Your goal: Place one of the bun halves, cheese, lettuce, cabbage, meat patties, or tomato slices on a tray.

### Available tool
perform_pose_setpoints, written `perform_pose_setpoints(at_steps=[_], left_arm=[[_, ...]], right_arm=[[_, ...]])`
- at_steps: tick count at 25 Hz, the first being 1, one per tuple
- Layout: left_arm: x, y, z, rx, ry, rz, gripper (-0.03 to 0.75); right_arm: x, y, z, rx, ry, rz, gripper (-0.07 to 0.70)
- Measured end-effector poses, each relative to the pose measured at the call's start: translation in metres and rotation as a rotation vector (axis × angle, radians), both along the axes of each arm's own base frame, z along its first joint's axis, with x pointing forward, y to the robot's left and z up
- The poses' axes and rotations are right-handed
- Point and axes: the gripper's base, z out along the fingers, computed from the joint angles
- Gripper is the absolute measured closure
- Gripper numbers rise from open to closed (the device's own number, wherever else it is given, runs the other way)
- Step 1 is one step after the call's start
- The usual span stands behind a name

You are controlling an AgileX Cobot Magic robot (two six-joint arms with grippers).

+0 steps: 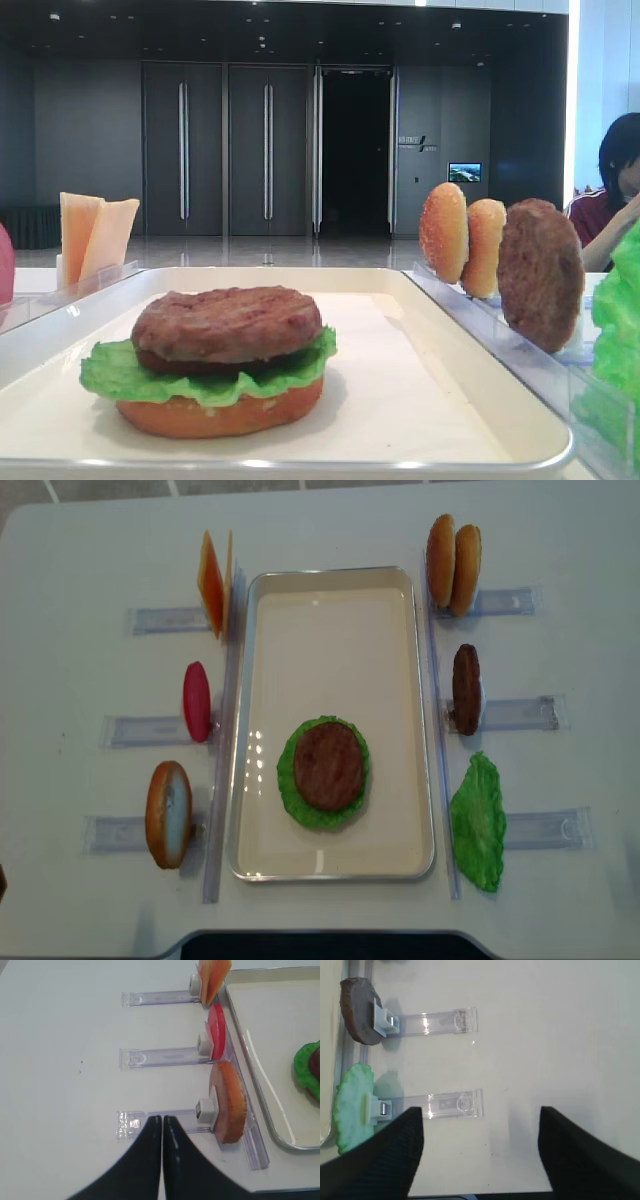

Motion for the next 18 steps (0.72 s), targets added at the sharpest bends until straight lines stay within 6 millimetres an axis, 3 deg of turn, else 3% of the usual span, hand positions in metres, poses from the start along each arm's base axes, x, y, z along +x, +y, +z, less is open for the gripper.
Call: perform_pose_setpoints(at_steps=[8,14,18], left_arm=[[0.000,0.000,0.000,0.000,0.000,0.000,0.716],[0.000,0.000,0.000,0.000,0.000,0.000,0.716],[0.000,0.000,0.000,0.000,0.000,0.000,0.716]], right_arm=[[-0.053,-0.002,-0.025,-0.027,-0.164,0.006,0.140],[-0.068,-0.002,-0.050,-0.035,-0.250,0.010,0.142],[-0.076,-0.002,-0.053,-0.042,-0.322,0.015,0.142]])
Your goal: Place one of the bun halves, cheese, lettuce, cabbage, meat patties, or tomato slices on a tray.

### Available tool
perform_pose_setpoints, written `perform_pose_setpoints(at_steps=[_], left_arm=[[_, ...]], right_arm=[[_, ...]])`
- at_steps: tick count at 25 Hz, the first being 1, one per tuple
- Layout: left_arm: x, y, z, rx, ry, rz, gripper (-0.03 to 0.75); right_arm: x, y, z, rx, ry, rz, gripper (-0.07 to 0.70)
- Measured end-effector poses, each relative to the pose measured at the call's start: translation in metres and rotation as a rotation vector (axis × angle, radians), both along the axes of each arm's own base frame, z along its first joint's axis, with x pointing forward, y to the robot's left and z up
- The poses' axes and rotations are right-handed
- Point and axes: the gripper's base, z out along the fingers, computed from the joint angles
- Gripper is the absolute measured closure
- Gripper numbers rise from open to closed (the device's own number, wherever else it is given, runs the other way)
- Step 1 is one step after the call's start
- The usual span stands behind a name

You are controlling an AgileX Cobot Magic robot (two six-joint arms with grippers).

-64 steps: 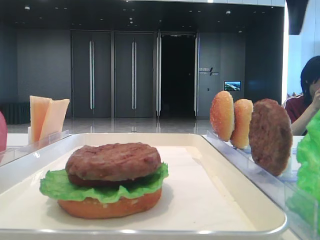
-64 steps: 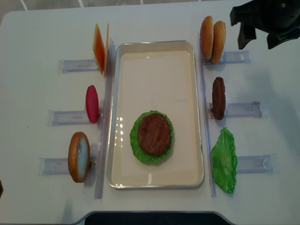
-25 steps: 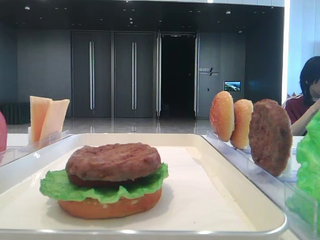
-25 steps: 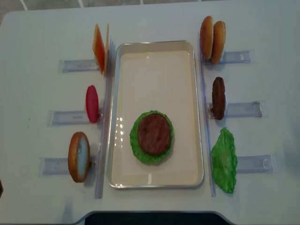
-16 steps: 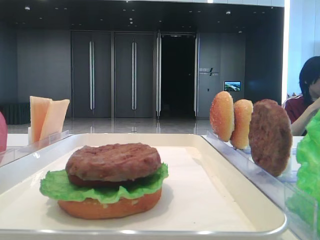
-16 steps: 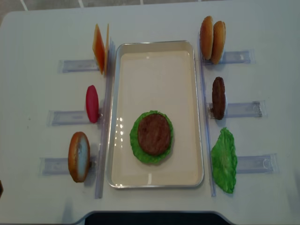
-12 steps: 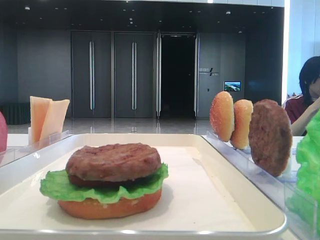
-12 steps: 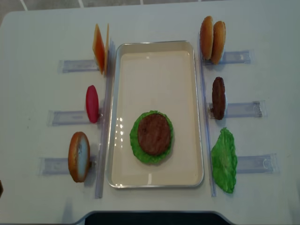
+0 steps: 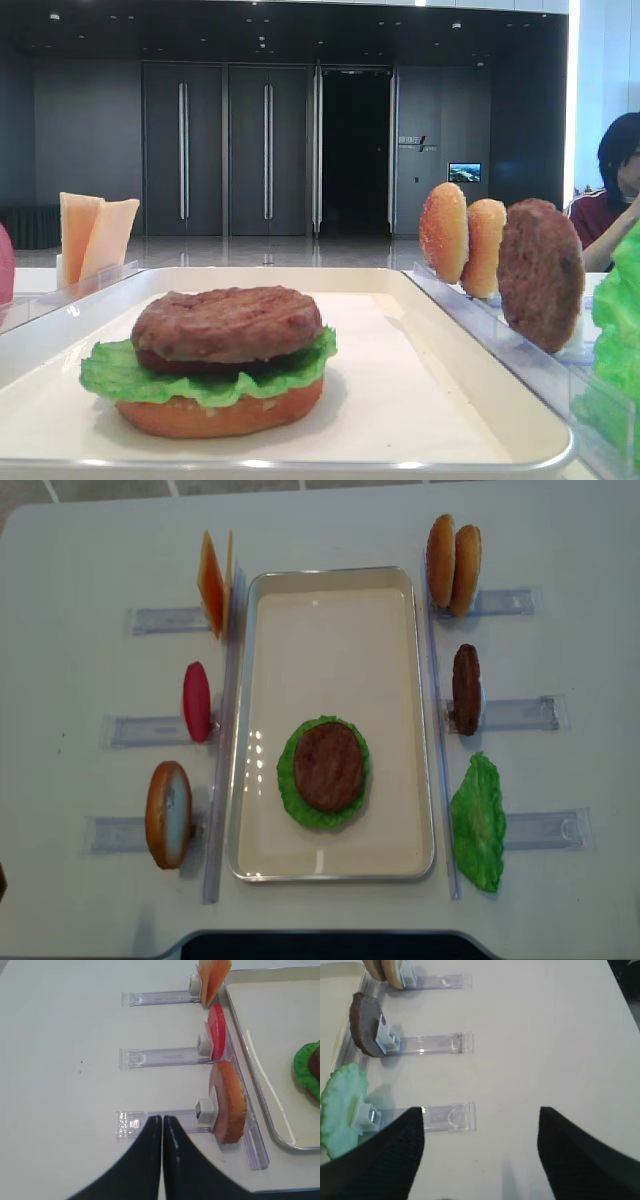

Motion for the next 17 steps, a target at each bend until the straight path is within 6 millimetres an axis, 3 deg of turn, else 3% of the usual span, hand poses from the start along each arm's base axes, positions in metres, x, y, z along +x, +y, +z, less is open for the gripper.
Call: perform_pose_setpoints(at_steps=[5,17], left_arm=[[0.0000,0.0000,0.0000,0.000,0.000,0.000,0.716],[0.0000,-0.0005,0.0000,-0.005,0.000,-0.003,0.716]], right_arm=[[-0.0095,-0.0001,-0.0035,-0.012,-0.092,0.007,0.144],[-0.0093,0.0000,-0.0078,-0.015,-0.080,0.010,0.144]])
